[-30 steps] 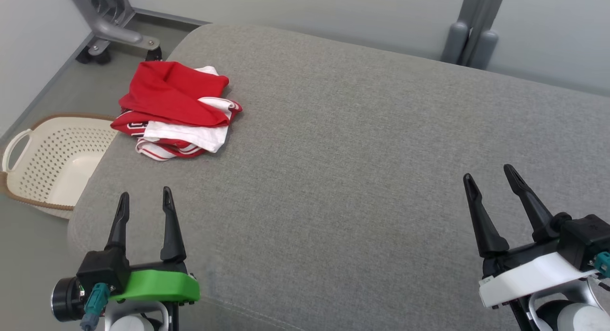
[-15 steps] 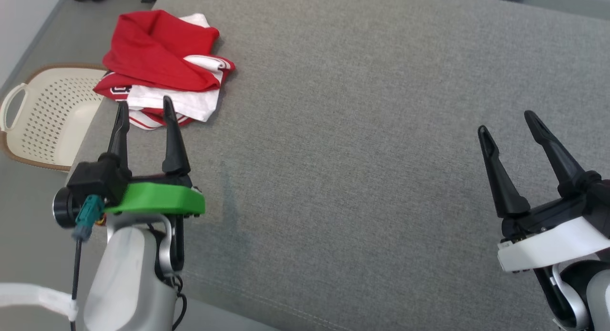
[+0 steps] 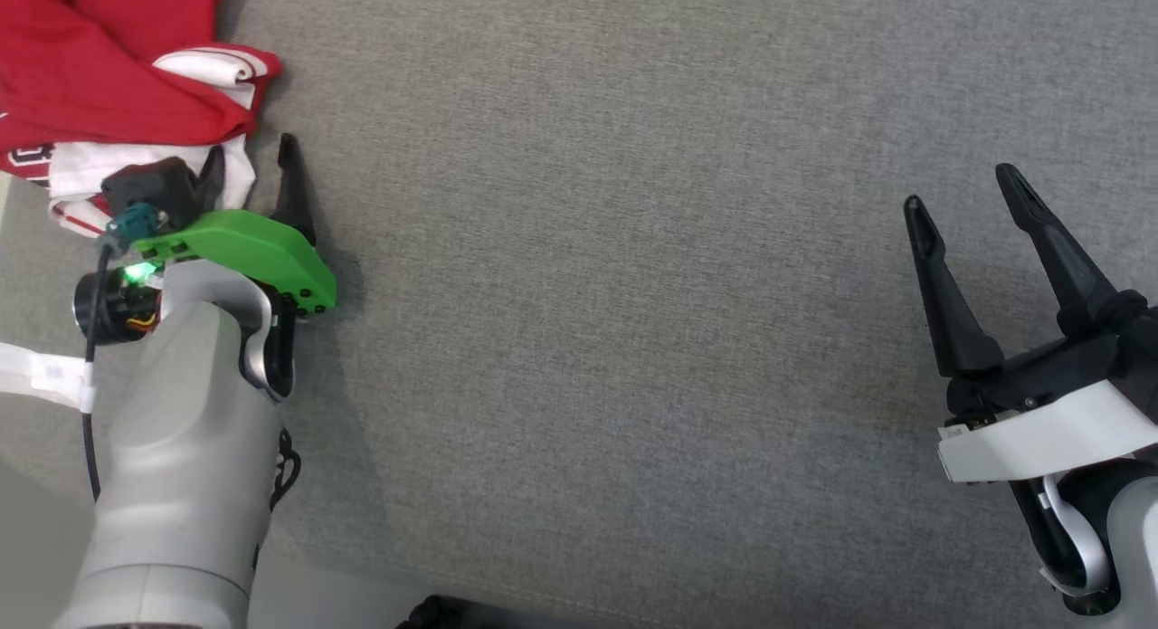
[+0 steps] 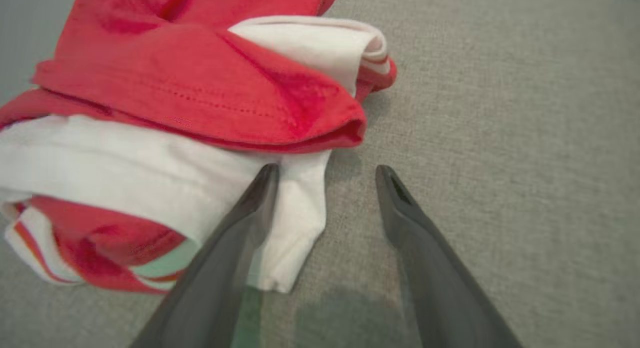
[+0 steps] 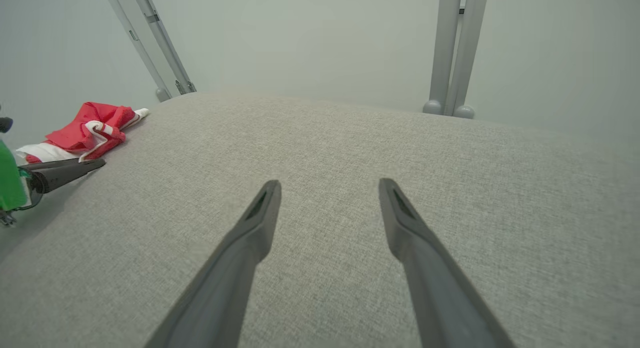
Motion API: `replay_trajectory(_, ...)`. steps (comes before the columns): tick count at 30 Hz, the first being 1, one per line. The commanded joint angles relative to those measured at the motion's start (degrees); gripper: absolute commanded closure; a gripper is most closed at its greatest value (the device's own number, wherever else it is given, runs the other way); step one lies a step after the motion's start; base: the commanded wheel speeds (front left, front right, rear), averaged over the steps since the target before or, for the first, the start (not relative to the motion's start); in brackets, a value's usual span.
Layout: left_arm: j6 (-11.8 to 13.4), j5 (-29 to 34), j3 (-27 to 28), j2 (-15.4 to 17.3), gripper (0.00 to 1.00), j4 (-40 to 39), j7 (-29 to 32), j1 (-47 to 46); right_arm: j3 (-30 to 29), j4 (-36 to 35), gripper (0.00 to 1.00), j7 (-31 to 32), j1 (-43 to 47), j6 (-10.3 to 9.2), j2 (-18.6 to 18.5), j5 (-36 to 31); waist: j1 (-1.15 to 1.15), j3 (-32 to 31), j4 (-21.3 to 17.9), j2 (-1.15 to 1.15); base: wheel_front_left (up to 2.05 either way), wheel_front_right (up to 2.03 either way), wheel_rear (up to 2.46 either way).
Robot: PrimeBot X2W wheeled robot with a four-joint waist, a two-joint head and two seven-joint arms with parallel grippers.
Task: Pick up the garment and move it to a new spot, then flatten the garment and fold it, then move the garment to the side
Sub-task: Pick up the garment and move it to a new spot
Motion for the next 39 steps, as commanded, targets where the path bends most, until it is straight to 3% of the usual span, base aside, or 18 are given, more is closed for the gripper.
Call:
replay_trajectory(1, 0.1, -0.3, 0.2, 0.6, 0.00, 2.2, 0.3, -1.7, 0.0, 0.5, 0.00, -0.6, -1.2, 0.00, 0.2, 0.1, 0.00, 2.3, -2.7, 0.00, 0.00, 0.00, 0.00)
replay_trajectory(2, -0.1, -0.8, 0.5, 0.7, 0.00, 3.9, -0.1, -2.4, -0.2, 0.8, 0.00, -0.8, -1.2, 0.00, 0.2, -0.1, 0.00, 2.2, -2.8, 0.00, 0.00, 0.00, 0.00)
replay_trajectory(3, -0.3, -0.8, 0.7, 1.0, 0.33, 4.8, -0.6, -2.9, -0.3, 1.2, 0.00, -1.0, -1.3, 0.00, 0.3, -0.1, 0.00, 2.1, -2.9, 0.00, 0.00, 0.00, 0.00)
replay_trajectory(4, -0.5, -1.1, 0.9, 1.3, 0.75, 5.8, -1.2, -3.3, -0.3, 1.6, 0.00, -1.3, -1.4, 0.00, 0.4, -0.1, 0.00, 1.8, -2.9, 0.00, 0.00, 0.00, 0.00)
replay_trajectory(5, -0.5, -1.1, 1.0, 1.6, 1.00, 6.3, -1.8, -3.6, -0.4, 1.9, 0.00, -1.7, -1.4, 0.00, 0.5, -0.1, 0.00, 1.4, -3.0, 0.00, 0.00, 0.00, 0.00)
replay_trajectory(10, 0.1, -0.9, 2.7, 3.7, 1.00, 4.5, -3.9, -2.3, 0.2, 3.8, 0.00, -3.7, -1.8, 0.00, 0.7, 0.2, 0.00, -1.8, -3.6, 0.00, 0.00, 0.00, 0.00)
replay_trajectory(16, 2.1, 1.9, 6.2, 5.4, 1.00, -10.8, -3.9, 5.1, 0.8, 5.8, 0.00, -6.2, -1.4, 0.00, 1.7, 0.5, 0.00, -7.7, -5.1, 0.00, 0.00, 0.00, 0.00)
replay_trajectory(22, 3.8, 5.0, 6.2, 3.8, 1.00, -28.2, -4.0, 16.4, 1.0, 7.6, 0.00, -7.9, 0.6, 0.00, 3.4, 1.2, 0.00, -13.5, -7.9, 0.00, 0.00, 0.00, 0.00)
replay_trajectory(27, 4.8, 6.9, 2.1, 1.5, 1.00, -41.4, -1.1, 24.8, 1.1, 7.5, 0.00, -8.1, 2.0, 0.00, 4.1, 1.0, 0.00, -15.1, -11.1, 0.00, 0.00, 0.00, 0.00)
replay_trajectory(31, 3.7, 7.7, -3.2, 0.0, 1.00, -48.2, 2.8, 28.3, 0.9, 6.6, 0.00, -8.0, 1.7, 0.00, 4.3, 0.9, 0.00, -14.1, -14.4, 0.00, 0.00, 0.00, 0.00)
replay_trajectory(39, -1.0, 9.4, -17.0, -2.3, 1.00, -49.1, 7.2, 24.3, -0.1, 6.7, 0.00, -9.9, 0.3, 0.00, 6.0, 1.8, 0.00, -9.8, -25.2, 0.00, 0.00, 0.00, 0.00)
